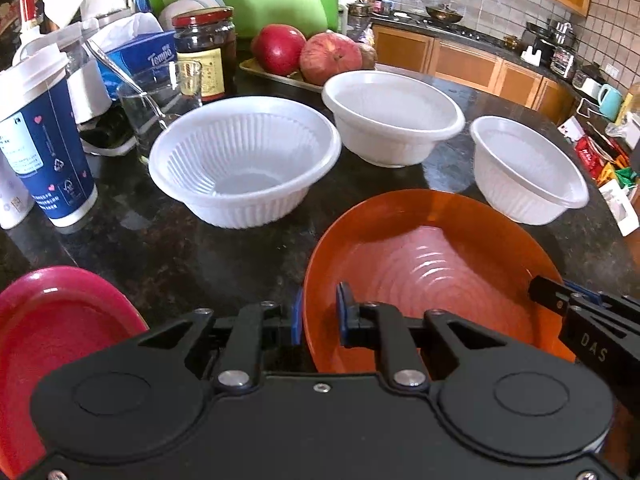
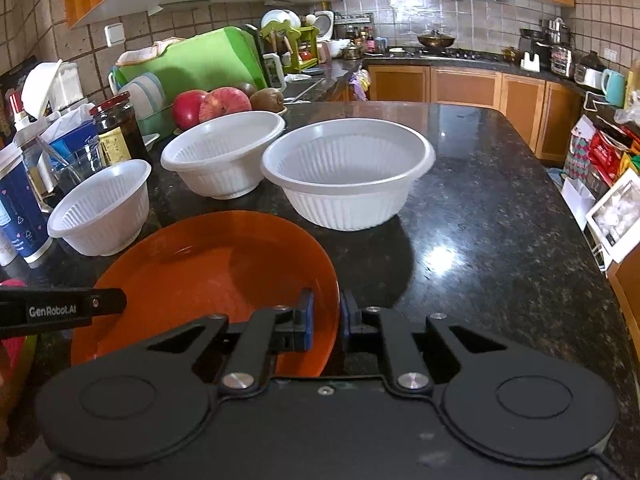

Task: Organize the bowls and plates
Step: 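Grip the orange plate rim with the left gripper and lift it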

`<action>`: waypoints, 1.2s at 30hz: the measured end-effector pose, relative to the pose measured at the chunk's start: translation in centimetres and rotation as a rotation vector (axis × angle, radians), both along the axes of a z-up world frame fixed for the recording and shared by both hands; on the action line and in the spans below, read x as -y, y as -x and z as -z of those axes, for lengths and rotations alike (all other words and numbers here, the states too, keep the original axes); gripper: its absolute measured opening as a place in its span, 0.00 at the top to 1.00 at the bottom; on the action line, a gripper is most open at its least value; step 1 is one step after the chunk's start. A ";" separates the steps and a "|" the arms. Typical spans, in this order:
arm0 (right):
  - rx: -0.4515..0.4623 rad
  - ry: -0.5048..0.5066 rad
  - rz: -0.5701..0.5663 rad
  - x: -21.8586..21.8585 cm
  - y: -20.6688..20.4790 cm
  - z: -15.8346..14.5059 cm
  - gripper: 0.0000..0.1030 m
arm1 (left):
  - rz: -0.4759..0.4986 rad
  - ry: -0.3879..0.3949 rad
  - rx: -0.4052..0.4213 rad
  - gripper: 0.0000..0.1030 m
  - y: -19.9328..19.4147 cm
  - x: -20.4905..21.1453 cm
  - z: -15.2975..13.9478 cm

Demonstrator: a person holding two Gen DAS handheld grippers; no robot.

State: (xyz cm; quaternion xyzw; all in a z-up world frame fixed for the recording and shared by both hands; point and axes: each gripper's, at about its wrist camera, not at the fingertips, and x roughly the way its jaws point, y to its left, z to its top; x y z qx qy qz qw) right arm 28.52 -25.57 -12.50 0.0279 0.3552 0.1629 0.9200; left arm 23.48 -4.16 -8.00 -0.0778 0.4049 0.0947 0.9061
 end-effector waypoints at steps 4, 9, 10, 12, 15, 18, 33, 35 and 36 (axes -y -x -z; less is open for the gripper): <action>0.001 -0.009 0.028 0.7 0.9 -0.2 0.86 | 0.018 0.014 -0.004 0.79 0.5 0.5 -0.1; 0.022 -0.003 0.062 1.5 2.5 -0.6 0.86 | 0.046 0.015 -0.007 0.79 1.3 1.5 -0.1; 0.025 -0.003 0.067 1.7 2.8 -0.6 0.86 | 0.052 0.015 -0.007 0.79 1.5 1.6 -0.1; 0.030 -0.003 0.077 2.0 3.4 -0.7 0.86 | 0.059 0.015 -0.005 0.79 1.8 1.9 -0.3; 0.032 -0.005 0.088 2.5 4.3 -0.8 0.86 | 0.069 0.014 0.000 0.79 2.3 2.3 -0.5; 0.033 -0.007 0.099 2.9 5.1 -0.9 0.86 | 0.082 0.011 0.006 0.79 2.8 2.8 -0.6; 0.056 -0.014 0.129 4.8 8.9 -1.5 0.86 | 0.095 -0.002 0.035 0.79 6.1 5.0 -1.2; 0.059 -0.017 0.129 5.0 9.4 -1.5 0.86 | 0.093 -0.004 0.041 0.79 6.4 5.3 -1.3; 0.060 -0.017 0.128 5.1 9.6 -1.5 0.86 | 0.091 -0.005 0.043 0.79 6.6 5.4 -1.4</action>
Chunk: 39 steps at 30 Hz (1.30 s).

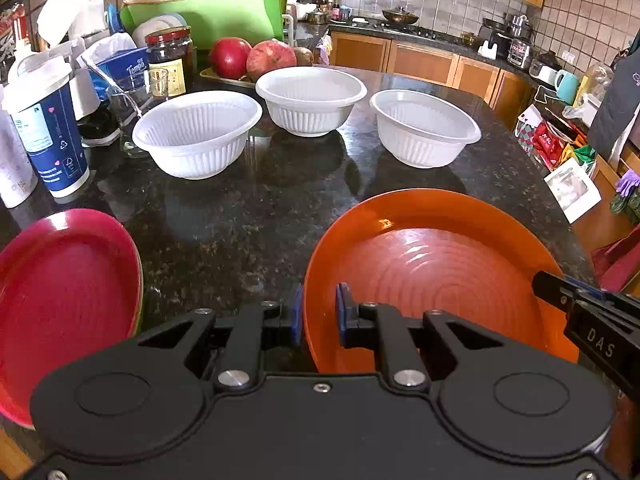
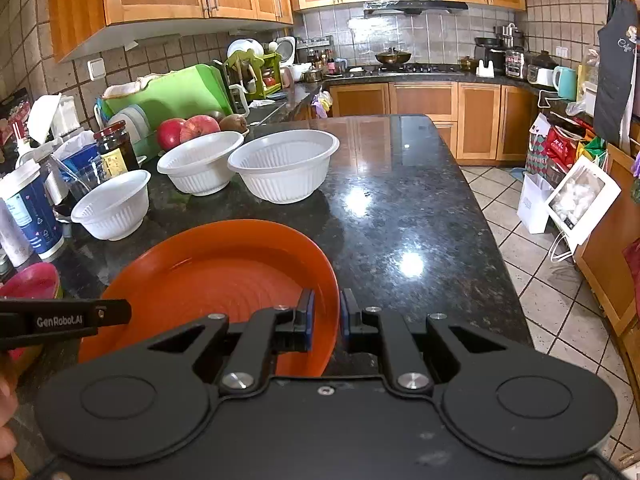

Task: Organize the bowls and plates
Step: 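Grip the orange plate rim with the left gripper and lift it, then carry the orange plate with the left gripper over the magenta plate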

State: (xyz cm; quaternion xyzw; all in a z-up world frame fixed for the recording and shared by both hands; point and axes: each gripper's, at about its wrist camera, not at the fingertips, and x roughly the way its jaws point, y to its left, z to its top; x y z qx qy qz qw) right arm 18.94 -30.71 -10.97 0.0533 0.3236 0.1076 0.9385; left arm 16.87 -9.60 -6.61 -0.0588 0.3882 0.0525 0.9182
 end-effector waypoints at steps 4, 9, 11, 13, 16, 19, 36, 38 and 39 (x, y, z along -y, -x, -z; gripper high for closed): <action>0.008 -0.002 -0.003 0.3 0.7 0.0 0.86 | -0.006 -0.005 0.012 0.79 0.8 0.6 -0.2; 0.027 -0.005 -0.012 0.7 1.4 -0.1 0.86 | -0.022 -0.008 0.033 0.79 1.7 1.3 -0.3; 0.036 -0.006 -0.016 0.9 1.6 -0.1 0.86 | -0.028 -0.008 0.040 0.79 1.9 1.4 -0.3; 0.047 -0.007 -0.018 1.0 1.8 -0.3 0.86 | -0.034 -0.008 0.046 0.79 2.2 1.6 -0.4; 0.061 -0.009 -0.025 1.1 2.0 -0.4 0.86 | -0.041 -0.011 0.057 0.79 2.5 1.6 -0.4; 0.061 -0.009 -0.026 0.9 2.2 -0.2 0.86 | -0.044 -0.014 0.060 0.79 2.7 1.5 -0.4; 0.083 -0.022 -0.056 -5.2 3.8 -1.9 0.85 | -0.063 -0.048 0.087 0.79 4.3 -3.9 -1.5; 0.085 -0.023 -0.068 -6.7 4.1 -2.2 0.85 | -0.073 -0.054 0.089 0.79 4.6 -5.3 -1.7; 0.086 -0.024 -0.072 -7.3 4.2 -2.3 0.85 | -0.076 -0.055 0.089 0.79 4.8 -5.8 -1.8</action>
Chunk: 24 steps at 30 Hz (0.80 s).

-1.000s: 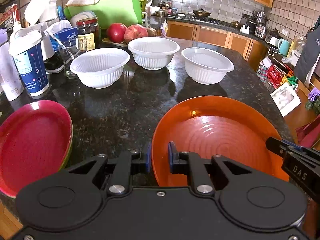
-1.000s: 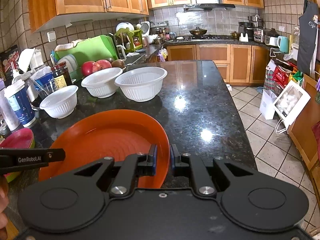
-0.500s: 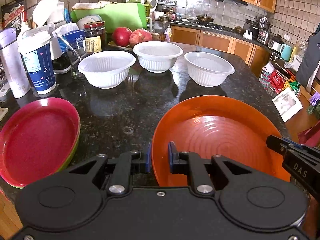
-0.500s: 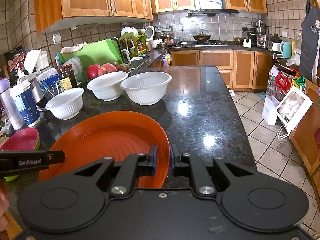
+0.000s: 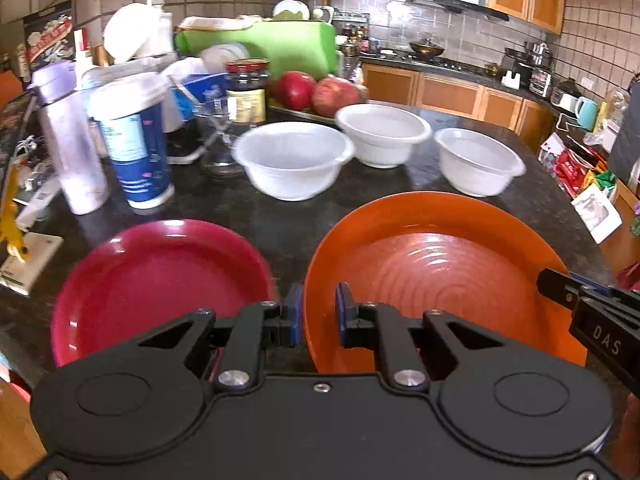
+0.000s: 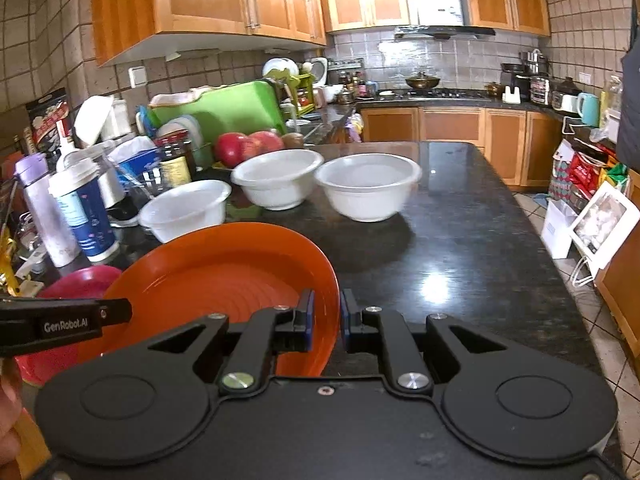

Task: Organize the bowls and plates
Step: 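Carry the orange plate with the left gripper over the magenta plate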

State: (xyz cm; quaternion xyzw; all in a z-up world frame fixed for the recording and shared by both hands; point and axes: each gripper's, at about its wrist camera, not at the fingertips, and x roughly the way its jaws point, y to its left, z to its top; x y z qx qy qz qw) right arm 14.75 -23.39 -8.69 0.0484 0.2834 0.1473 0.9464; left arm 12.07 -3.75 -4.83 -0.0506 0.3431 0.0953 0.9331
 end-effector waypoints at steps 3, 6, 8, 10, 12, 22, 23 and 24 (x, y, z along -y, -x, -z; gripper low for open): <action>0.003 -0.006 -0.010 -2.1 0.5 -0.4 0.85 | -0.008 -0.002 -0.003 0.79 0.4 -2.1 -0.2; 0.001 -0.010 -0.027 -4.5 0.8 -0.7 0.85 | -0.019 -0.013 0.000 0.79 1.0 -4.1 -0.3; 0.002 -0.008 -0.039 -6.1 1.0 -0.8 0.85 | -0.028 -0.021 0.004 0.79 1.4 -5.3 -0.4; 0.001 -0.006 -0.053 -7.8 1.1 -0.8 0.85 | -0.039 -0.030 0.007 0.79 1.8 -6.6 -0.5; -0.004 -0.007 -0.065 -9.4 1.1 -0.8 0.85 | -0.050 -0.035 0.008 0.79 2.1 -7.8 -0.5; -0.024 -0.001 -0.099 -15.5 1.2 -0.4 0.85 | -0.062 -0.044 -0.016 0.79 2.8 -13.4 0.2; -0.027 -0.001 -0.098 -15.8 1.2 -0.3 0.85 | -0.058 -0.046 -0.019 0.79 2.8 -13.7 0.2; -0.031 0.000 -0.097 -16.2 1.2 -0.3 0.85 | -0.053 -0.047 -0.022 0.79 2.6 -14.0 0.3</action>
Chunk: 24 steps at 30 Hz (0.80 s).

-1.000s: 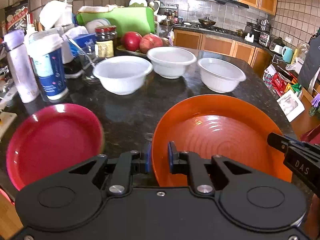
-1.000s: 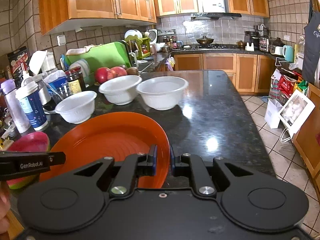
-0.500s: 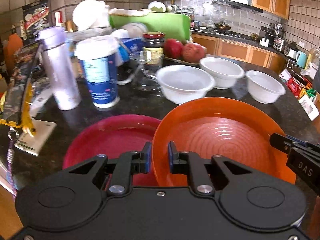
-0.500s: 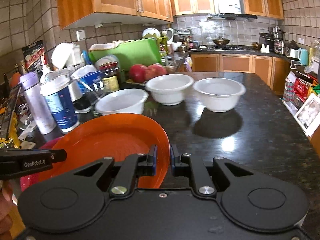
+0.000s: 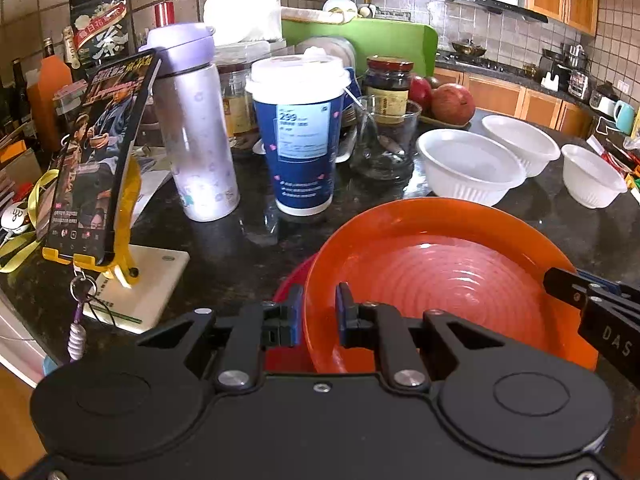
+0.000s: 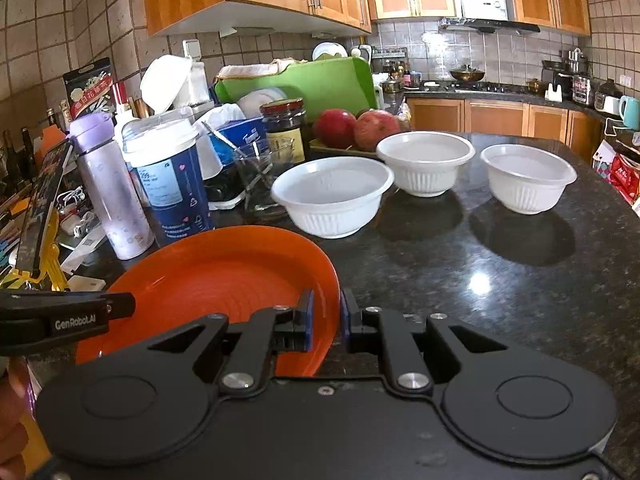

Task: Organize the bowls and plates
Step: 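Carry the orange plate with the left gripper over the magenta plate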

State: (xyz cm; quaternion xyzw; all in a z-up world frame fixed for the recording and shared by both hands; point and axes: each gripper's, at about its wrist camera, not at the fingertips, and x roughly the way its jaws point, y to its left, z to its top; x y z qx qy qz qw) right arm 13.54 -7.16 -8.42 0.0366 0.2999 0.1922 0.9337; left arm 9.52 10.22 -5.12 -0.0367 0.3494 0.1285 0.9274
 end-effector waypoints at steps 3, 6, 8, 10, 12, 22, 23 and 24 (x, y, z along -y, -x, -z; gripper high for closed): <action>-0.010 0.002 0.006 -0.7 0.0 0.3 0.85 | 0.017 -0.003 -0.008 0.79 0.1 -0.8 0.3; -0.017 0.004 0.014 -1.3 0.1 0.5 0.85 | 0.030 -0.002 -0.014 0.79 0.3 -1.4 0.6; -0.019 0.008 0.017 -1.6 0.2 0.6 0.85 | 0.035 0.003 -0.018 0.79 0.2 -1.9 0.7; -0.022 0.012 0.019 -1.8 0.3 0.8 0.85 | 0.041 0.000 -0.016 0.79 0.0 -2.3 0.8; -0.027 0.015 0.023 -2.0 0.3 0.9 0.85 | 0.048 -0.001 -0.015 0.79 0.0 -2.5 0.8; -0.029 0.023 0.033 -2.1 0.5 1.1 0.85 | 0.069 -0.012 -0.007 0.78 0.3 -2.4 0.9; -0.029 0.022 0.031 -2.0 0.5 1.1 0.85 | 0.068 -0.010 -0.008 0.78 0.3 -2.4 0.8; -0.029 0.022 0.030 -2.0 0.5 1.1 0.85 | 0.067 -0.007 -0.008 0.78 0.4 -2.5 0.8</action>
